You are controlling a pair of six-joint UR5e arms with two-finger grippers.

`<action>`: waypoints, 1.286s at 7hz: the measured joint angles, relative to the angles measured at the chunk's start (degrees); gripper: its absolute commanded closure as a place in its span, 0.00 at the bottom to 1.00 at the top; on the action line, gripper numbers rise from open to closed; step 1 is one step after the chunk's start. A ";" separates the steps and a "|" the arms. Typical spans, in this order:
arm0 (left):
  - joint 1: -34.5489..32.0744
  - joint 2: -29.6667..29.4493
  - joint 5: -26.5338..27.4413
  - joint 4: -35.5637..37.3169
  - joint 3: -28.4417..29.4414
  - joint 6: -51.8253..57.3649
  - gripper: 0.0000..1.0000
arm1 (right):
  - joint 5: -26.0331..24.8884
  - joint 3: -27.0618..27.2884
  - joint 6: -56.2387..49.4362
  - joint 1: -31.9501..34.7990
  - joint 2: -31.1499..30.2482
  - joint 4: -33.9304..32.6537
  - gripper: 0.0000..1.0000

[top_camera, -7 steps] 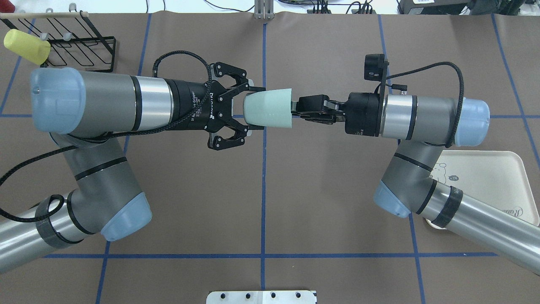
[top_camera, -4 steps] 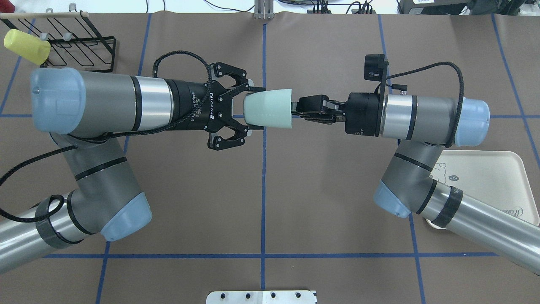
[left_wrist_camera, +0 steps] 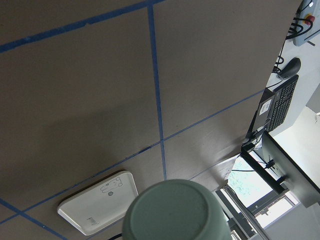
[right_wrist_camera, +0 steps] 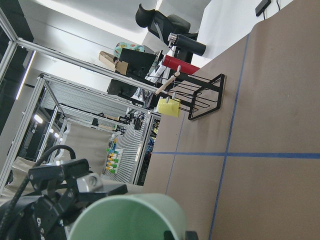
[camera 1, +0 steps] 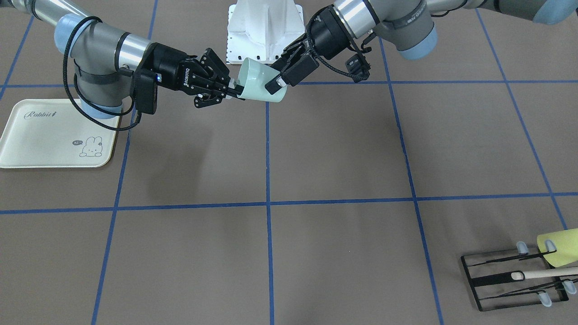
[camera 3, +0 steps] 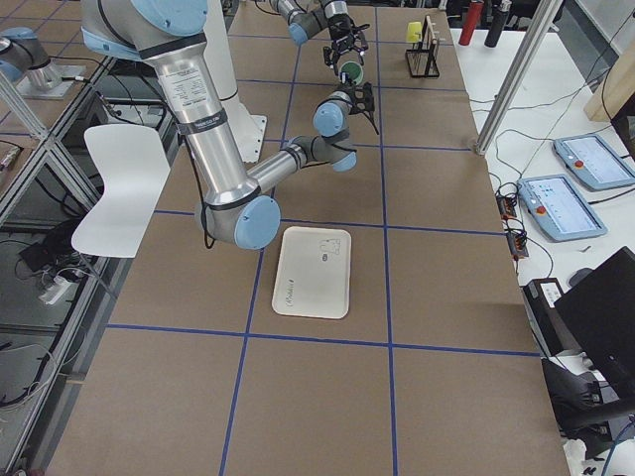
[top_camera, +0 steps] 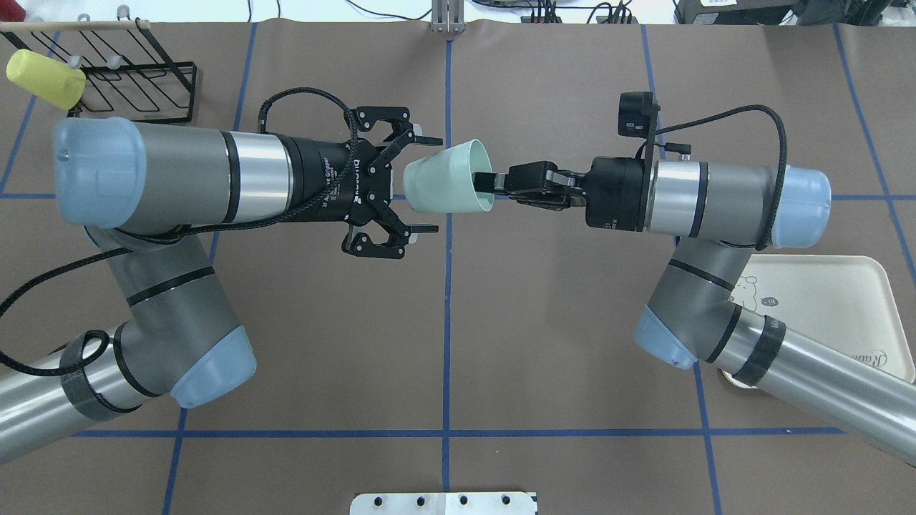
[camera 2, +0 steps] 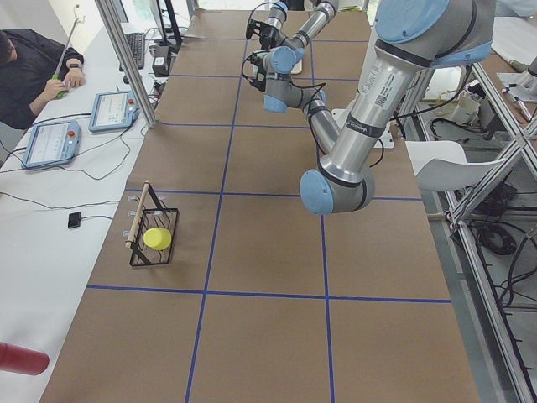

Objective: Left arm grabs green cup and hands to right arm on tray

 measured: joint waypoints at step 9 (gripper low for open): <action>-0.77 1.11 -0.02 0.66 -0.16 10.72 0.00 | -0.88 -1.62 -6.69 10.55 -2.94 -7.81 1.00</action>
